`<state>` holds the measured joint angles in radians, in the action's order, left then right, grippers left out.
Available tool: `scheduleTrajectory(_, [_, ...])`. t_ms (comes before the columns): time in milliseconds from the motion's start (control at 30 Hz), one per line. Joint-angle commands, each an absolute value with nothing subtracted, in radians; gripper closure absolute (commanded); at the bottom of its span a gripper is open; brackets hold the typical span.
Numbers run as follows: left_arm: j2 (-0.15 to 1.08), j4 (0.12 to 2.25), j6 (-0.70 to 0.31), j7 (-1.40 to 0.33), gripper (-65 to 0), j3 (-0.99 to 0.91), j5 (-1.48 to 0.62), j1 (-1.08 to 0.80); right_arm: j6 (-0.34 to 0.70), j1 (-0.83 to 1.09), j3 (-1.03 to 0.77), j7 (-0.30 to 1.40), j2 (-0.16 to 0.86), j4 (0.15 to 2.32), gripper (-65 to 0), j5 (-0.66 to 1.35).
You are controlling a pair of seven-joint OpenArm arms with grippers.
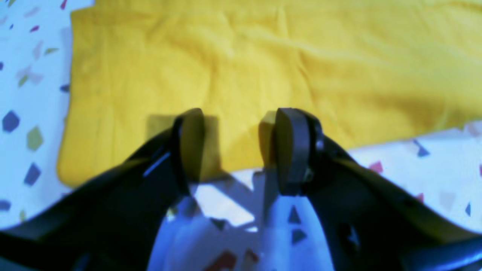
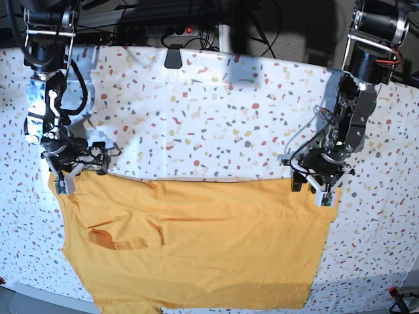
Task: Fold the T-shirt properly
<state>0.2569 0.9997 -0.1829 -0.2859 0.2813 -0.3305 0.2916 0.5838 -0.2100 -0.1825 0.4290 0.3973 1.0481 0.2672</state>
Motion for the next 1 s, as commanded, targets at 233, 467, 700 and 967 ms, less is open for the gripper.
scheduleTrajectory(233, [0.267, 1.065, -0.191, -0.348, -29.2, 0.283, -0.336, 0.33, 0.595, -0.366, -0.183, 0.455, 0.407, 1.078, -44.5, 0.318])
scheduleTrajectory(467, [0.266, 1.134, -0.191, -0.393, -29.2, 0.283, -0.314, 0.432, 0.595, -0.486, -0.183, 0.495, 0.405, 1.077, -44.5, 0.311])
scheduleTrajectory(700, [0.245, 0.949, -0.227, -0.211, -29.2, 0.283, -0.27, 0.531, 0.595, -0.55, -0.183, 0.343, 0.339, 0.962, -44.5, 0.148])
scheduleTrajectory(967, [0.159, 0.519, -0.292, -0.043, -29.2, 0.283, -0.262, 0.672, 0.569, -0.66, -0.182, -0.007, 0.322, 0.635, -44.5, -0.041])
